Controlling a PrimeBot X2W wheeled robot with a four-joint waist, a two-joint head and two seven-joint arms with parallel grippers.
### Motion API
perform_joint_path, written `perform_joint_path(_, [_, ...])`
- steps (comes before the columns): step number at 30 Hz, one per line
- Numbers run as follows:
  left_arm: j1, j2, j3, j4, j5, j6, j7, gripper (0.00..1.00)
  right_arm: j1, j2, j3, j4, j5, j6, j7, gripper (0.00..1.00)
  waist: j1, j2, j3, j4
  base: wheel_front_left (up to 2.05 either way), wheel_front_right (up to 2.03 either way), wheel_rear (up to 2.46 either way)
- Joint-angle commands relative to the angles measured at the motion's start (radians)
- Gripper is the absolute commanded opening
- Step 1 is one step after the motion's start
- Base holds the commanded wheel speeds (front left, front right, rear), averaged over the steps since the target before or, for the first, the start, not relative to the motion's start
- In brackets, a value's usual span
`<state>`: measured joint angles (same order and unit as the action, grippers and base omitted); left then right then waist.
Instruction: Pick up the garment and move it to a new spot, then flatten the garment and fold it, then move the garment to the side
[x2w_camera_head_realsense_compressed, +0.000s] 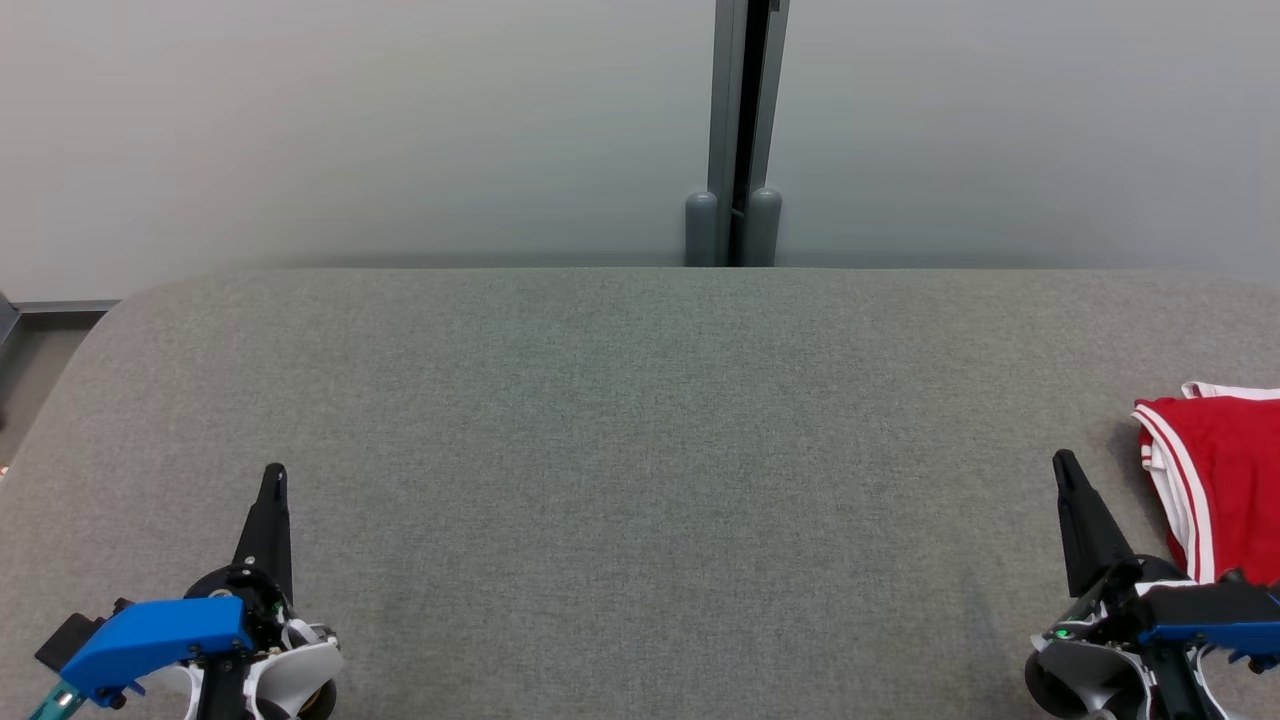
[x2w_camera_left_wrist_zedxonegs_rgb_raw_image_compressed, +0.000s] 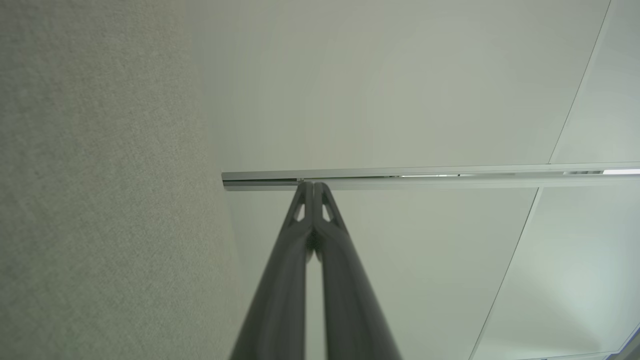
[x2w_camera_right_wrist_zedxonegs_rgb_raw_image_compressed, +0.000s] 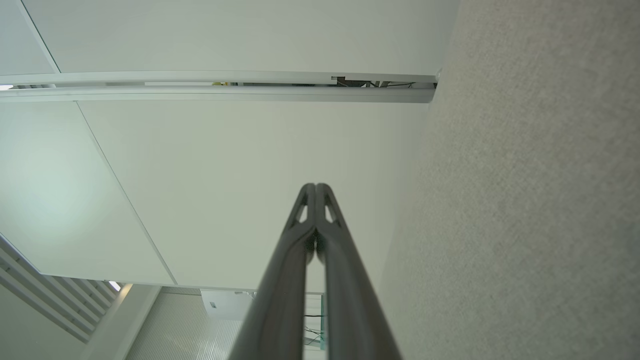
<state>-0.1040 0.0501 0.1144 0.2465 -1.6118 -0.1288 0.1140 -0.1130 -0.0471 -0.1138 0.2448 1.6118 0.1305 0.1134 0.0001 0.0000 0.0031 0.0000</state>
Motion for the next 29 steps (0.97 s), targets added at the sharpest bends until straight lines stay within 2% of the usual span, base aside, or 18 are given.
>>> perform_joint_path(1, [-0.01, 0.0, 0.002, -0.005, -0.002, -0.004, 0.004, 0.0, 0.009, -0.006, -0.002, -0.004, 0.002, 0.0, 0.005, 0.0, -0.0001, 0.0, 0.0, 0.0, 0.0, 0.0, 0.0])
perform_joint_path(29, [-0.01, 0.0, 0.001, -0.005, -0.002, -0.004, 0.004, 0.0, 0.009, -0.006, -0.002, -0.004, 0.002, 0.0, 0.005, 0.0, -0.0001, 0.0, 0.0, 0.0, 0.0, 0.0, 0.0])
